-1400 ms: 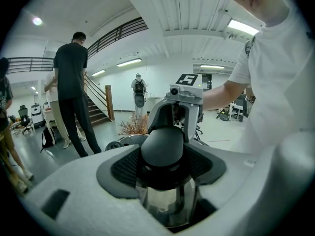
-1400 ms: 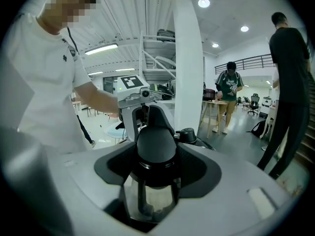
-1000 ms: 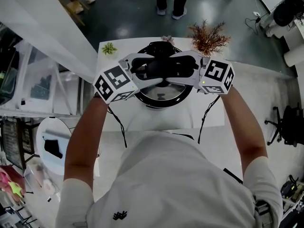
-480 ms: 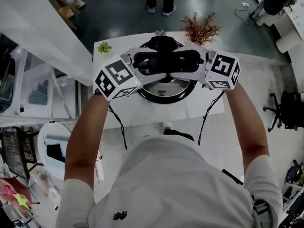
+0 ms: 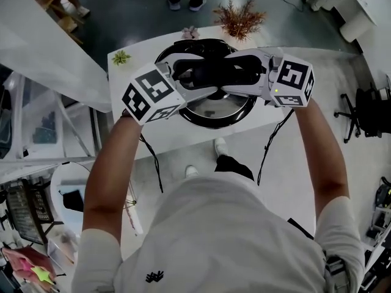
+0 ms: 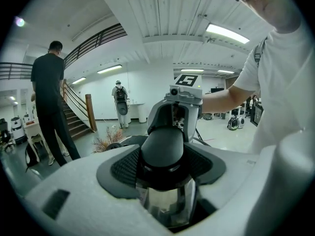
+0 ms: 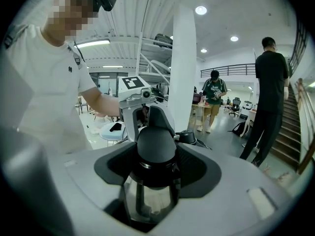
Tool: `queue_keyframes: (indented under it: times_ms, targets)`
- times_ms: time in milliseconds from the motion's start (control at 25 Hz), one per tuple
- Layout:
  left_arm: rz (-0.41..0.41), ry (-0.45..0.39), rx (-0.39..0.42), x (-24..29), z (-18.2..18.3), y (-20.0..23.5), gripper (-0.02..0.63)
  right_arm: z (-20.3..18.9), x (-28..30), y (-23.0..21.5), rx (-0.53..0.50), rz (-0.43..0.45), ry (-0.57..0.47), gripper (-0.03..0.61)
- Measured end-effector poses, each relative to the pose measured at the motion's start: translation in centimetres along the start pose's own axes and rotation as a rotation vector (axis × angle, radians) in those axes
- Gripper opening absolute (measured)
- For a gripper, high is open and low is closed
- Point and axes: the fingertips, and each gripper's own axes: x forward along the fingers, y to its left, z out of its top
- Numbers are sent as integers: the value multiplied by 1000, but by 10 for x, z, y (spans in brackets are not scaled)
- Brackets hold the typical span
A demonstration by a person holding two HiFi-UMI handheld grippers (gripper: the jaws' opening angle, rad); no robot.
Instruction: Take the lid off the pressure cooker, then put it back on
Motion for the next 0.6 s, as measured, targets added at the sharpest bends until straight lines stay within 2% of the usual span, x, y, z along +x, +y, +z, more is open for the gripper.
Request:
queue_keyframes:
  times_ms: [360, 600]
  targets:
    - [-20, 7, -19, 19, -10, -1, 282, -20, -3, -4, 21, 9, 6, 275]
    - [1, 11, -39, 103, 26, -24, 282, -63, -87, -15, 9, 37, 19, 275]
